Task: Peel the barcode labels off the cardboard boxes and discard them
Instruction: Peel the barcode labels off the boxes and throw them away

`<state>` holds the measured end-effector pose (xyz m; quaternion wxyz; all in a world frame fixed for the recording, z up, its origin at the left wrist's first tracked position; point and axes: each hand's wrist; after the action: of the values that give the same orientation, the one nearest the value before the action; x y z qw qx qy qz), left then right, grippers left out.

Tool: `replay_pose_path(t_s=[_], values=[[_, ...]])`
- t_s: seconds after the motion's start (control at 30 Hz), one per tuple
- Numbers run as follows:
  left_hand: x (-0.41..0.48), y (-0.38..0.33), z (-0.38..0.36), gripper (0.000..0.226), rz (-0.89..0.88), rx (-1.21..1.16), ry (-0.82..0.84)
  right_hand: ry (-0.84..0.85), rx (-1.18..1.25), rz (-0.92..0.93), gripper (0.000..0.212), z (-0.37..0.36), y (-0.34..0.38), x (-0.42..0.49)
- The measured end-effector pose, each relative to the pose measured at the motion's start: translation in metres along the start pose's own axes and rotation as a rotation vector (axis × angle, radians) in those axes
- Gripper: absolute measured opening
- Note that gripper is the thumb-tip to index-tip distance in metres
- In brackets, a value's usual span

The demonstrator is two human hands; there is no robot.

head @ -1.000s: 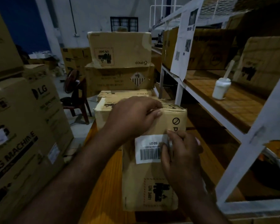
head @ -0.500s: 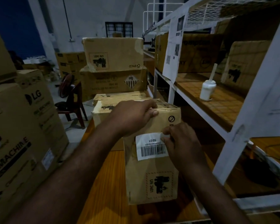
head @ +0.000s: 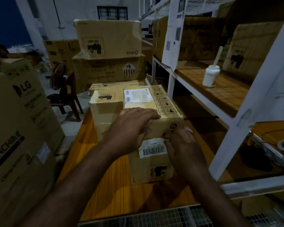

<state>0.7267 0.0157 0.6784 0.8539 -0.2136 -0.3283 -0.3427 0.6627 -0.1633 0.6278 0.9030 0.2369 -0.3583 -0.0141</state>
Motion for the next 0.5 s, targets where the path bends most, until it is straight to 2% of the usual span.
replay_pose_path(t_s=[0.13, 0.27, 0.37, 0.5], values=[[-0.004, 0.006, -0.003, 0.05, -0.074, 0.013, -0.033, -0.128, -0.014, 0.013, 0.01, -0.007, -0.002, -0.005], [-0.023, 0.007, -0.012, 0.043, -0.07, -0.02, -0.133, -0.171, -0.025, 0.024, 0.008, -0.013, -0.005, -0.007], [-0.037, 0.012, -0.016, 0.034, -0.081, -0.049, -0.136, -0.191, -0.027, 0.092, 0.007, -0.014, -0.007, -0.009], [-0.047, 0.02, -0.014, 0.031, -0.085, -0.044, -0.1, -0.184, -0.008, 0.132, 0.025, -0.016, -0.009, -0.012]])
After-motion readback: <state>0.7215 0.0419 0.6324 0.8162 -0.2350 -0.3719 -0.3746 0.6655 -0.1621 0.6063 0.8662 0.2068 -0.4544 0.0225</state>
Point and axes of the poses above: each hand's wrist, its own x-axis towards the middle knuckle, its own z-axis out of the back of the hand, y = z × x, and after that the axes turned 14 degrees about -y, right-handed
